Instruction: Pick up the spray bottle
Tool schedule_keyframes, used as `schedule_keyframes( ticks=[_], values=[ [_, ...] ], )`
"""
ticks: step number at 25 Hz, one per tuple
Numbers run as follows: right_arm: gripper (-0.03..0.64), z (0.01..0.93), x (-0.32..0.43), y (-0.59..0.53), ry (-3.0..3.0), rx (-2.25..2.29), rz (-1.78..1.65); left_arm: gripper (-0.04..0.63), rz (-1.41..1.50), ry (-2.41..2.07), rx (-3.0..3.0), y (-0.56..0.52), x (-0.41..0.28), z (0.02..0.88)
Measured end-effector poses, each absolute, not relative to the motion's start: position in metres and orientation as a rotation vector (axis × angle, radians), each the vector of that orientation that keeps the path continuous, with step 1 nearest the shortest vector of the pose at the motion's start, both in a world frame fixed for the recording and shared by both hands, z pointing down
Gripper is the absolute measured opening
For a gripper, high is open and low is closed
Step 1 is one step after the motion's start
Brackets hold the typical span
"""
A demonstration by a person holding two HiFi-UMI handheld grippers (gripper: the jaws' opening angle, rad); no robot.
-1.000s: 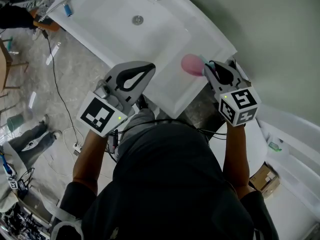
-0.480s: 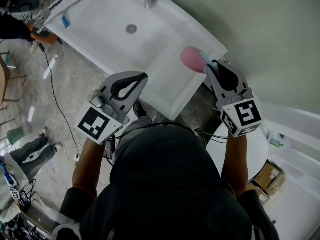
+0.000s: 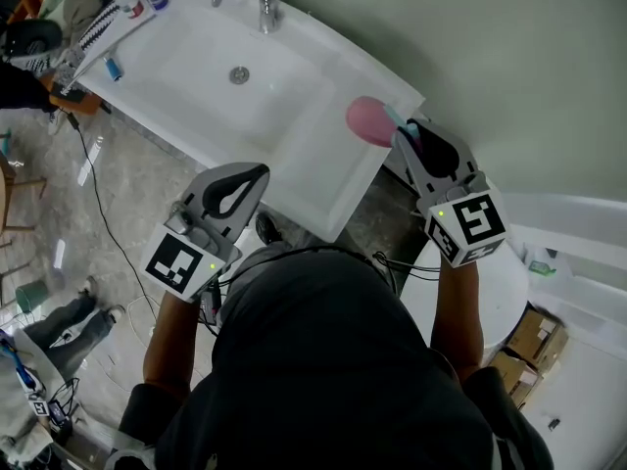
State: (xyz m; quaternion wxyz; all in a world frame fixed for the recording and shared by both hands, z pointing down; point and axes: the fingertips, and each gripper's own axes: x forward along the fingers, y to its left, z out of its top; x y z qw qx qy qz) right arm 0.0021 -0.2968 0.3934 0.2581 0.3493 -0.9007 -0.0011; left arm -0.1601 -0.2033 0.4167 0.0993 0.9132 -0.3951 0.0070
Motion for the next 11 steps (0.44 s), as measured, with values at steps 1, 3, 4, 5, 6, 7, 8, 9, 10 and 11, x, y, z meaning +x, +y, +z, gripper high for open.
schedule_keyframes(
  ticks=[1,3,4,5,6,7,8,9,10,11],
  values=[
    [0.071,0.394,0.003,-0.297,-2.439,0.953,0.0,0.002,0.02,-1.167,2.702,-0.203,-0.16,0.417],
    [0.071,0.396,0.004,-0.301,-2.434,0.957,0.004,0.002,0.021,-1.164,2.703,-0.206,-0.161,0.417],
    [0.071,0.397,0.004,-0.304,-2.431,0.958,0.007,0.002,0.022,-1.163,2.703,-0.209,-0.161,0.419],
    [0.071,0.4,0.004,-0.308,-2.429,0.957,0.011,0.002,0.025,-1.162,2.702,-0.212,-0.161,0.42],
    [0.071,0.402,0.004,-0.312,-2.426,0.956,0.014,0.002,0.027,-1.16,2.701,-0.214,-0.161,0.422],
    [0.071,0.404,0.003,-0.314,-2.425,0.955,0.017,0.002,0.028,-1.158,2.701,-0.216,-0.16,0.424],
    [0.071,0.405,0.003,-0.315,-2.423,0.953,0.019,0.002,0.028,-1.156,2.701,-0.216,-0.16,0.425],
    [0.071,0.405,0.002,-0.314,-2.421,0.952,0.021,0.002,0.027,-1.153,2.701,-0.215,-0.16,0.425],
    [0.071,0.406,0.002,-0.312,-2.42,0.951,0.022,0.002,0.025,-1.15,2.701,-0.213,-0.16,0.426],
    [0.071,0.406,0.001,-0.31,-2.418,0.95,0.023,0.002,0.023,-1.147,2.701,-0.211,-0.159,0.426]
  ],
)
